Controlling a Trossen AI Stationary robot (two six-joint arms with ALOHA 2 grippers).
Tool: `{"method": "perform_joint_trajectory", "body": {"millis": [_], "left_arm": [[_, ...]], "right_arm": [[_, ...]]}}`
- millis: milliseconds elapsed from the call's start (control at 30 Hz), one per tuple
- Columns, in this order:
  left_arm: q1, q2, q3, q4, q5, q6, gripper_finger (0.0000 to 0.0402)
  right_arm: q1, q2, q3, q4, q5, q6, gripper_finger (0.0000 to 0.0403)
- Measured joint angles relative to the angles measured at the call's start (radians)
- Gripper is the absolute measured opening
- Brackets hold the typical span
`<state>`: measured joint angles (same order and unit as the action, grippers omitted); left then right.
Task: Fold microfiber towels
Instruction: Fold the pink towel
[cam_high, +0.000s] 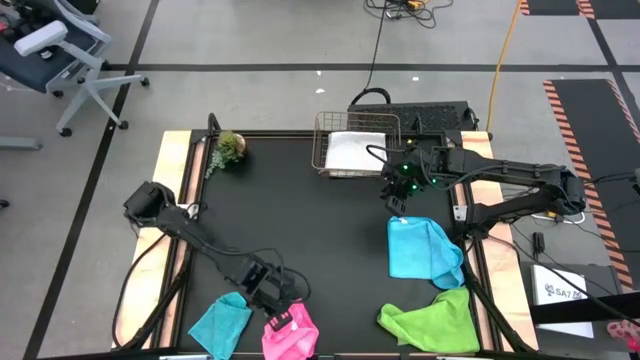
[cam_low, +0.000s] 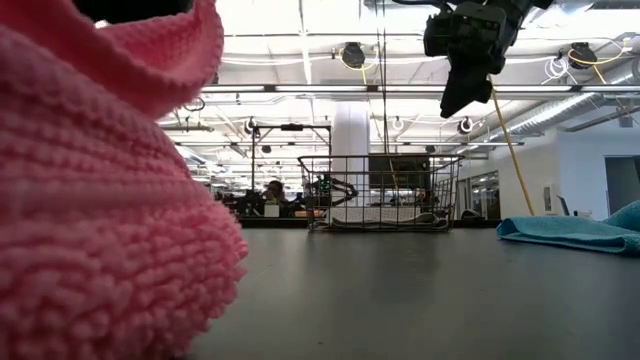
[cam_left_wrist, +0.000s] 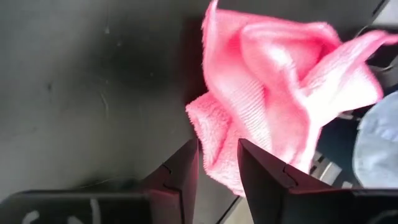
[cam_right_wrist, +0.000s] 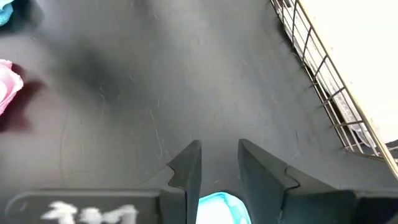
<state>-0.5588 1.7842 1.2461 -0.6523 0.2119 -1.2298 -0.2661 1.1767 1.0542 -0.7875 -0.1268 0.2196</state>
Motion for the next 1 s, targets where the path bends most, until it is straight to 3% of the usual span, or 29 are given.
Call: {"method": "perform_joint_trajectory", "body": {"millis": [500,700,867,1000], "left_arm": [[-0.004,0.022,0.000,0.037,0.050,0.070,0.0114],[-0.004,0.022,0.000,0.066,0.045,0.125,0.0114],[0.002,0.021,0.000,0.073,-0.027,0.149,0.0114],[0.028,0.021,0.000,0.074,0.008,0.153,0.0113]], "right_arm": [[0.000,0.000,0.000,-0.004,0.000,0.030,0.0093],[0.001,0.000,0.000,-0.003,-0.001,0.030,0.0066],[0.000,0.000,0.000,-0.003,-0.006,0.027,0.0041],[0.001,0.000,0.000,-0.003,-0.006,0.030,0.0040]]}}
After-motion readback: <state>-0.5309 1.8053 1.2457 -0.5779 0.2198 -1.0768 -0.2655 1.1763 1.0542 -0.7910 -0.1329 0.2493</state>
